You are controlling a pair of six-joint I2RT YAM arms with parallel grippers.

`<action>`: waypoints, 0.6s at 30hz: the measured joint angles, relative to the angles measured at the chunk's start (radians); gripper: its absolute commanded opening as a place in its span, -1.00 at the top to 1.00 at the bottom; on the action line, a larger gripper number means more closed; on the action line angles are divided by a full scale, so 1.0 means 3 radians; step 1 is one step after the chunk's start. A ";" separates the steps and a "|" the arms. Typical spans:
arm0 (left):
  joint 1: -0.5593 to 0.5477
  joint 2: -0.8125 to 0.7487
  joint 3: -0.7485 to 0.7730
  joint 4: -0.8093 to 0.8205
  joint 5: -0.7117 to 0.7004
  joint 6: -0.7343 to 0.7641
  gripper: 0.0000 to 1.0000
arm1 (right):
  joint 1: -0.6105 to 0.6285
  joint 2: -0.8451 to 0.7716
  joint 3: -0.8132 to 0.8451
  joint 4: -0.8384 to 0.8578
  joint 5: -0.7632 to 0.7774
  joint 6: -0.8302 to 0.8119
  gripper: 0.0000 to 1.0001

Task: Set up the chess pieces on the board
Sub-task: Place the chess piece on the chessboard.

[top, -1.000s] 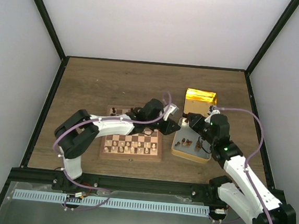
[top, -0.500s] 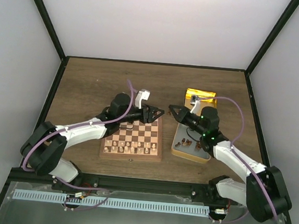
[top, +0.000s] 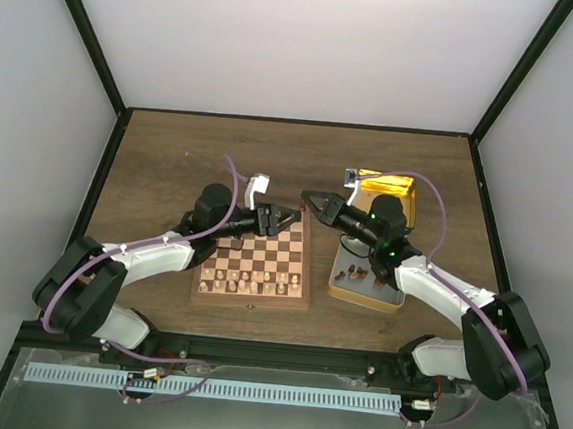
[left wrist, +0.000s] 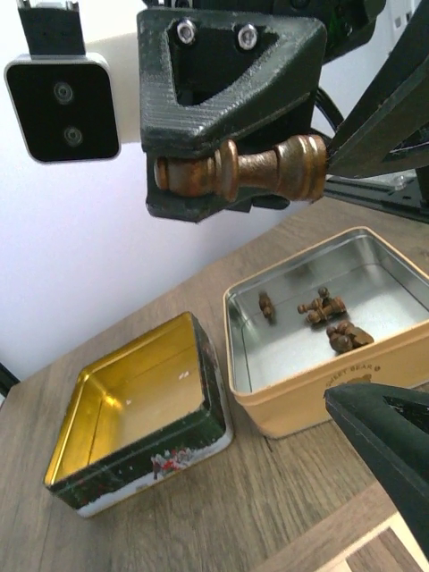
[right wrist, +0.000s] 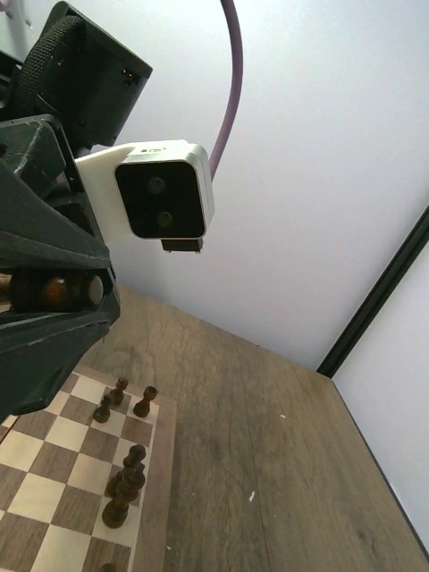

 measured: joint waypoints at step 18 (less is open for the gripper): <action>0.0024 0.0023 -0.0065 0.0505 0.0223 -0.0264 0.45 | 0.0099 0.0179 0.0085 -0.0020 -0.0079 -0.0039 0.86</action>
